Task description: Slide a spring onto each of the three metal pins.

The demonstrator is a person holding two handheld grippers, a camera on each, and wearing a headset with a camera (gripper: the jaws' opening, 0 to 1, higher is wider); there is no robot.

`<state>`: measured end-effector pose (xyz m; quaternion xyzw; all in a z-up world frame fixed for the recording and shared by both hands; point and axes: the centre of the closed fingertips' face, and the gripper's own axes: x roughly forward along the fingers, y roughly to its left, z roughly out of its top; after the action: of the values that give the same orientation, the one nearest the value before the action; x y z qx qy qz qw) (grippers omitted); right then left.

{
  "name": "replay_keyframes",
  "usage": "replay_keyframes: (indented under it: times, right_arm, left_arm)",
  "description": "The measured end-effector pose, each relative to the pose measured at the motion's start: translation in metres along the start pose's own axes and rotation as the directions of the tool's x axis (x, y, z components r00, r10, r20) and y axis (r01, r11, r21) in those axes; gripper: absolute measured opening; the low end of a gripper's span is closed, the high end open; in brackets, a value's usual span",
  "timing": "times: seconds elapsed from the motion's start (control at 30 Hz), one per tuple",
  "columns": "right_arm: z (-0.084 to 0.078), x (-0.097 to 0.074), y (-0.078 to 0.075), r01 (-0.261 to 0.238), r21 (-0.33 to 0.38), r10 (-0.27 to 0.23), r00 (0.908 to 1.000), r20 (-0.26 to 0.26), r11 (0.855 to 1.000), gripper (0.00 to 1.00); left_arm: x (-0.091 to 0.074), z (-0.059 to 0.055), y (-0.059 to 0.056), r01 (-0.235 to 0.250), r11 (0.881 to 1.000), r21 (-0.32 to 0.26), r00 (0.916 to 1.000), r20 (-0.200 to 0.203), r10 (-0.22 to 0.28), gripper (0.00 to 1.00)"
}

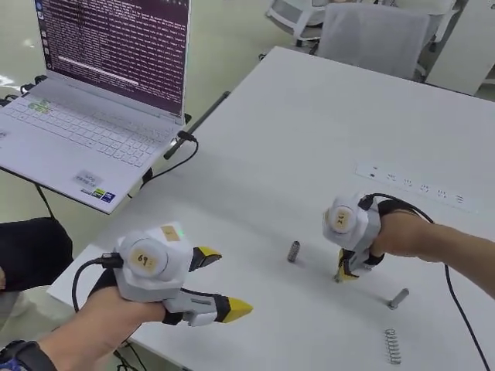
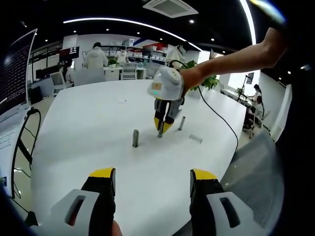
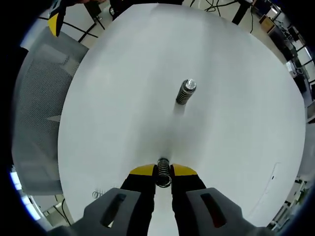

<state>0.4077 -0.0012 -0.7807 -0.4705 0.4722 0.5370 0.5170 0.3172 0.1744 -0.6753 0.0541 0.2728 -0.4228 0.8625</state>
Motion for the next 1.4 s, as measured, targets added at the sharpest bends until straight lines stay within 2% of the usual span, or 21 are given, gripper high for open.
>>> replay_keyframes:
  times: [0.33, 0.67, 0.87, 1.0, 1.2, 1.4]
  right_arm:
    - [-0.002, 0.003, 0.001, 0.0, 0.018, 0.0, 1.0, 0.0, 1.0, 0.1]
    - [-0.006, -0.009, 0.003, 0.022, 0.043, -0.023, 0.9996, 0.016, 0.999, 0.18]
    - [-0.005, -0.018, 0.003, 0.044, 0.076, -0.048, 0.998, 0.042, 0.996, 0.21]
    - [-0.005, -0.028, 0.003, 0.07, 0.103, -0.077, 0.9951, 0.062, 0.992, 0.25]
    - [-0.005, -0.04, 0.006, 0.09, 0.177, -0.113, 0.9856, 0.126, 0.98, 0.29]
    - [-0.012, -0.047, 0.01, 0.109, 0.218, -0.142, 0.9794, 0.144, 0.97, 0.32]
  left_arm:
    - [0.0, 0.0, 0.001, -0.002, 1.0, 0.001, 1.0, -0.002, 0.002, 0.56]
    - [0.0, 0.002, -0.001, 0.001, 1.0, 0.001, 1.0, 0.006, -0.001, 0.57]
    - [0.0, 0.002, -0.002, 0.002, 1.0, -0.001, 1.0, 0.01, -0.002, 0.57]
    - [-0.001, 0.004, -0.003, 0.002, 1.0, 0.002, 0.9999, 0.012, -0.002, 0.57]
    - [-0.001, 0.007, -0.004, 0.001, 1.0, -0.002, 0.9998, 0.02, -0.001, 0.57]
    - [-0.001, 0.006, -0.007, 0.005, 1.0, 0.001, 0.9998, 0.021, -0.005, 0.57]
